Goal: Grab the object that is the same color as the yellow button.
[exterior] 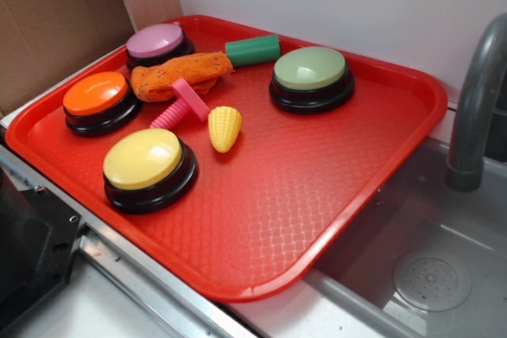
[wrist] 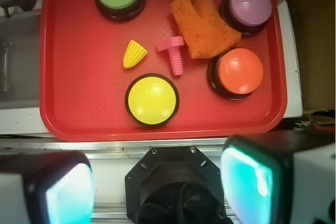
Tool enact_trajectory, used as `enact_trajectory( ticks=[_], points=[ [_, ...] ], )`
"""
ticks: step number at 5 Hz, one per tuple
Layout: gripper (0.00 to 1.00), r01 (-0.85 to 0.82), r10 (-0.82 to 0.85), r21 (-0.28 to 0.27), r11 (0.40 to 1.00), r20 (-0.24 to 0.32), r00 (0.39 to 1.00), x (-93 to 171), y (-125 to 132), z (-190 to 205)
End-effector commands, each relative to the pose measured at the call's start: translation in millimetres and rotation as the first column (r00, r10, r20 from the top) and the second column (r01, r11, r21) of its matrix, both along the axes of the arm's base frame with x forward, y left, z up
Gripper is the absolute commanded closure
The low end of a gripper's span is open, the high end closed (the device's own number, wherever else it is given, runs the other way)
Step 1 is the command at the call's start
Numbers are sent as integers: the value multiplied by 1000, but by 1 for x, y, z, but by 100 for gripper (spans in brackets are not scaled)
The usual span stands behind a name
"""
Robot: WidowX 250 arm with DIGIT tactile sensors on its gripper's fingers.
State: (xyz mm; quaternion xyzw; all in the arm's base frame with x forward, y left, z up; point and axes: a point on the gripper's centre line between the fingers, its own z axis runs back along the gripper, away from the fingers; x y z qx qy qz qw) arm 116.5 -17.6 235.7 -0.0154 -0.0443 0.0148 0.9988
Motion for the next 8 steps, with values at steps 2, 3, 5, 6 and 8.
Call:
enact_trajectory(
  ticks=[2,3,5,6,8],
  points=[
    [0,-114,114,-36,993,-5,993,21,4,-22],
    [0,-240,240,-10,971,-19,971,39,2,-40],
    [0,-514,514,17,858,-8,858,100,-15,-121],
    [0,-590,589,90,802,39,807,117,-22,-154],
    [0,-626,624,76,776,55,780,121,-18,-187]
  ],
)
